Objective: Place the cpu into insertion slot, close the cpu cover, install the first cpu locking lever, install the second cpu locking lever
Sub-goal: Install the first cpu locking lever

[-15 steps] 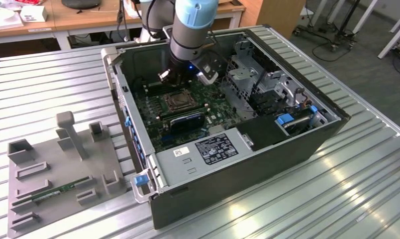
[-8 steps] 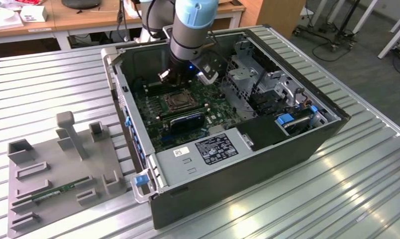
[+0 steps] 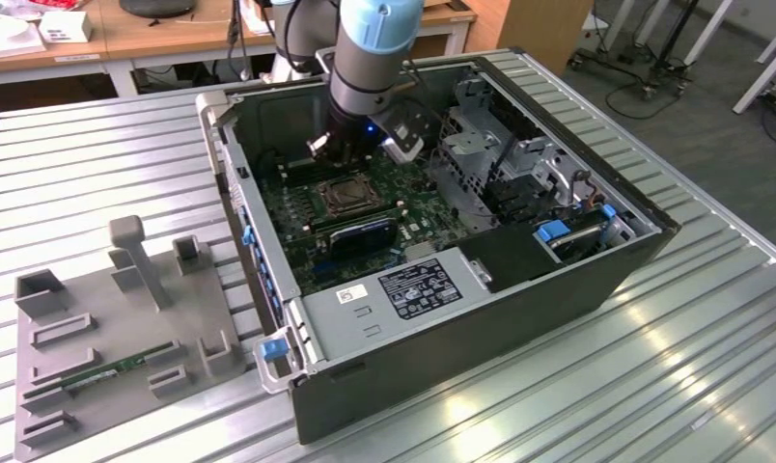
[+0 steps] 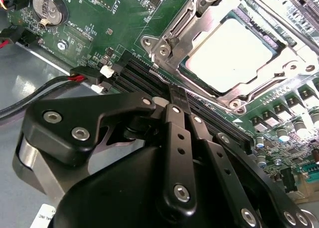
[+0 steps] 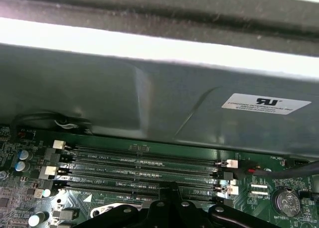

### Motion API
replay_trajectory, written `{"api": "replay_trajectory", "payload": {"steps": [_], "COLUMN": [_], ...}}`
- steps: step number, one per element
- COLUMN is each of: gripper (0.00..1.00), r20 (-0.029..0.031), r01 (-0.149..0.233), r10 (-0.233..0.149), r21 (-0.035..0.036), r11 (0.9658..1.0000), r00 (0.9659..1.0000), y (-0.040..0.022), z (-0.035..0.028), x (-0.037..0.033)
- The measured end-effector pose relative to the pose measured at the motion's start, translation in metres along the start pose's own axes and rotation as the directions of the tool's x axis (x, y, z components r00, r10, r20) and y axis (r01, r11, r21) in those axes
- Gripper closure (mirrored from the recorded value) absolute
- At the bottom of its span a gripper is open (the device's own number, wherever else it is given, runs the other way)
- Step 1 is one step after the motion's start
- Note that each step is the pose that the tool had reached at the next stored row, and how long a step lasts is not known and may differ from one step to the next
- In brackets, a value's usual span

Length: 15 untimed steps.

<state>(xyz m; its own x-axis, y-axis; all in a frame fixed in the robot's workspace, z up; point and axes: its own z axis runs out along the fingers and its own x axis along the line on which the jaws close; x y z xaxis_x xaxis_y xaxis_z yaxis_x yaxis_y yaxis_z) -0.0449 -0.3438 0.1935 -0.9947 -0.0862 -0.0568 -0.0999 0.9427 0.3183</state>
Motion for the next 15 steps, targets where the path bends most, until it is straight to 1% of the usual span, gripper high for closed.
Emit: {"api": "replay_trajectory", "payload": {"steps": [6, 7, 8, 9, 12, 13, 14, 15], "gripper": [0.89, 0.89, 0.89, 0.89, 0.89, 0.89, 0.89, 0.89], "r20": [-0.0001, -0.0001, -0.0004, -0.0014, -0.0061, -0.0071, -0.0078, -0.0082], "r01": [0.000, 0.000, 0.000, 0.000, 0.002, 0.002, 0.002, 0.002], "r10": [0.000, 0.000, 0.000, 0.000, -0.001, -0.001, -0.002, -0.002], "r21": [0.0005, 0.0010, 0.0037, 0.0131, 0.0600, 0.0695, 0.0757, 0.0792], "r11": [1.0000, 1.0000, 1.0000, 0.9999, 0.9982, 0.9976, 0.9971, 0.9969], "r00": [1.0000, 1.0000, 1.0000, 1.0000, 1.0000, 1.0000, 1.0000, 1.0000], "y": [0.0018, 0.0019, 0.0021, 0.0021, 0.0028, 0.0034, 0.0043, 0.0053], "z": [-0.0005, -0.0004, -0.0004, -0.0004, -0.0002, 0.0001, 0.0003, 0.0006], "x": [-0.0002, -0.0002, -0.0002, -0.0002, -0.0002, -0.0003, -0.0004, -0.0005]}}
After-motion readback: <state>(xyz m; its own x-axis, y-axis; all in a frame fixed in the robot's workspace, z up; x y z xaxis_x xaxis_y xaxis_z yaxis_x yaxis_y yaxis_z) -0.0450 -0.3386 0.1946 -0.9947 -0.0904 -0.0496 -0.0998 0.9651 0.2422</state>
